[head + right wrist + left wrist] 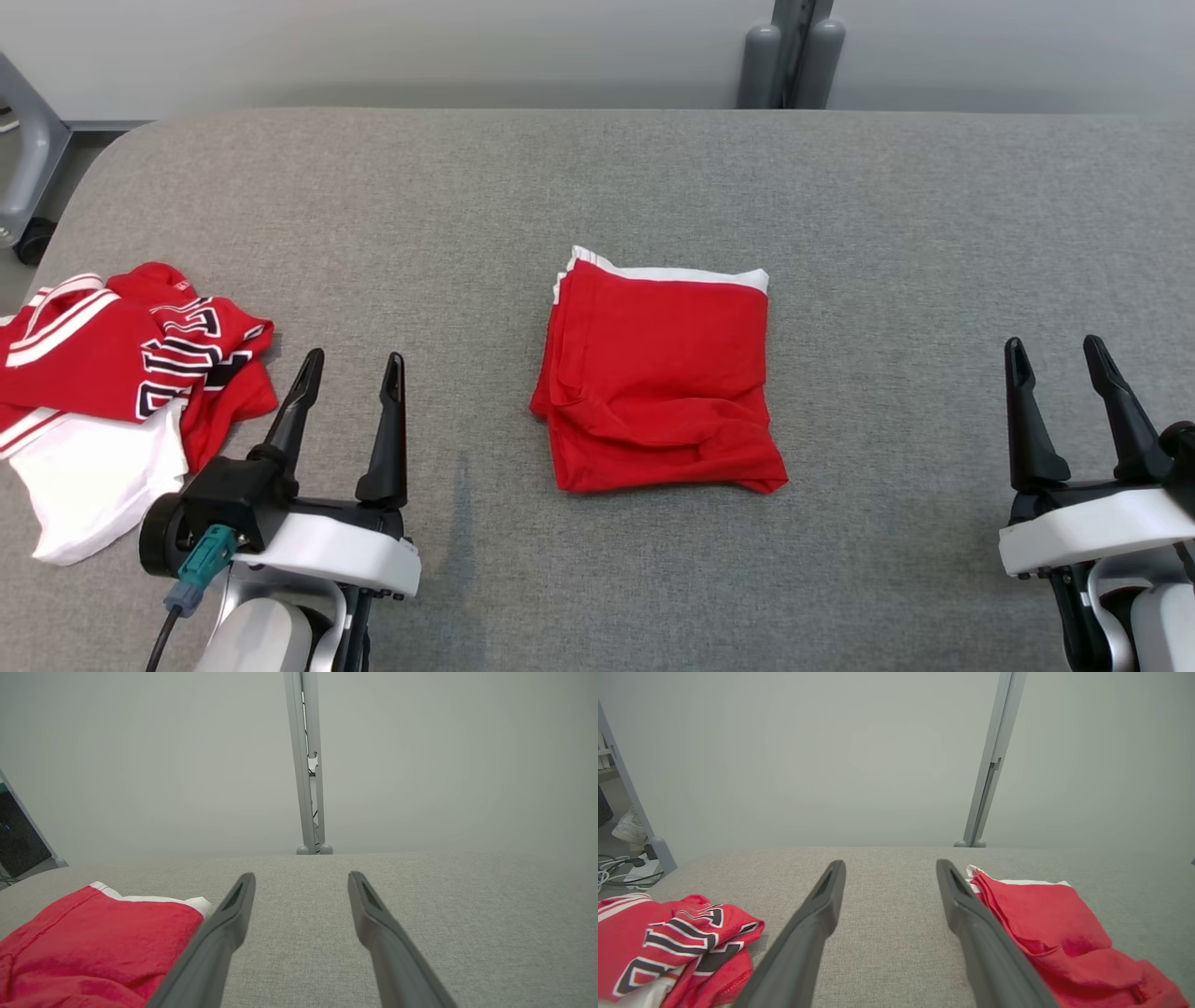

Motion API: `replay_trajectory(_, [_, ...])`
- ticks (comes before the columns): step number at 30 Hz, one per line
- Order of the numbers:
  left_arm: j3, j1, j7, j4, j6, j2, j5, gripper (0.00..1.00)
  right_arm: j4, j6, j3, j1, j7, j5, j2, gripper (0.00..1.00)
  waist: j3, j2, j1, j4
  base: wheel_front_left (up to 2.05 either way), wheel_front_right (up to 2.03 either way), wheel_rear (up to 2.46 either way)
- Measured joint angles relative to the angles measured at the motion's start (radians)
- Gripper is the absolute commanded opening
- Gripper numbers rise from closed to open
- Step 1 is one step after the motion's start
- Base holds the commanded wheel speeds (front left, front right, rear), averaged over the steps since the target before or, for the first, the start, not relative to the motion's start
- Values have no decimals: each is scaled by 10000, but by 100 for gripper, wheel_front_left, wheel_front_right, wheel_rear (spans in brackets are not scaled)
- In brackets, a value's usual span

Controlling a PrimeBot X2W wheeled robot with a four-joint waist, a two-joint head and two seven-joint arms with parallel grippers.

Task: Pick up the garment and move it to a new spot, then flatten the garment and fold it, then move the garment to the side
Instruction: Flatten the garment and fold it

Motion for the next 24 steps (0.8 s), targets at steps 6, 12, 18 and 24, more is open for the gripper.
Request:
replay_trajectory(6, [-113, -81, 0, 12, -13, -36, -36, 100, 435, 0, 487, -223, 105, -27, 40, 0, 106, 0, 0, 240, 0, 0, 0])
replay_trajectory(12, [-224, -210, -15, 136, -77, -109, -61, 100, 1475, 0, 2483, -1168, 90, 318, 69, 0, 237, 0, 0, 554, 0, 0, 0])
replay_trajectory(18, [-309, -361, -96, 301, -132, -257, -136, 100, 2824, 0, 4598, -2203, -77, 1053, 157, 0, 395, 0, 0, 960, 0, 0, 0])
replay_trajectory(24, [-303, -527, -190, 445, -176, -360, -163, 100, 4197, 0, 6197, -3135, -359, 1776, 219, 0, 583, 0, 0, 1288, 0, 0, 0])
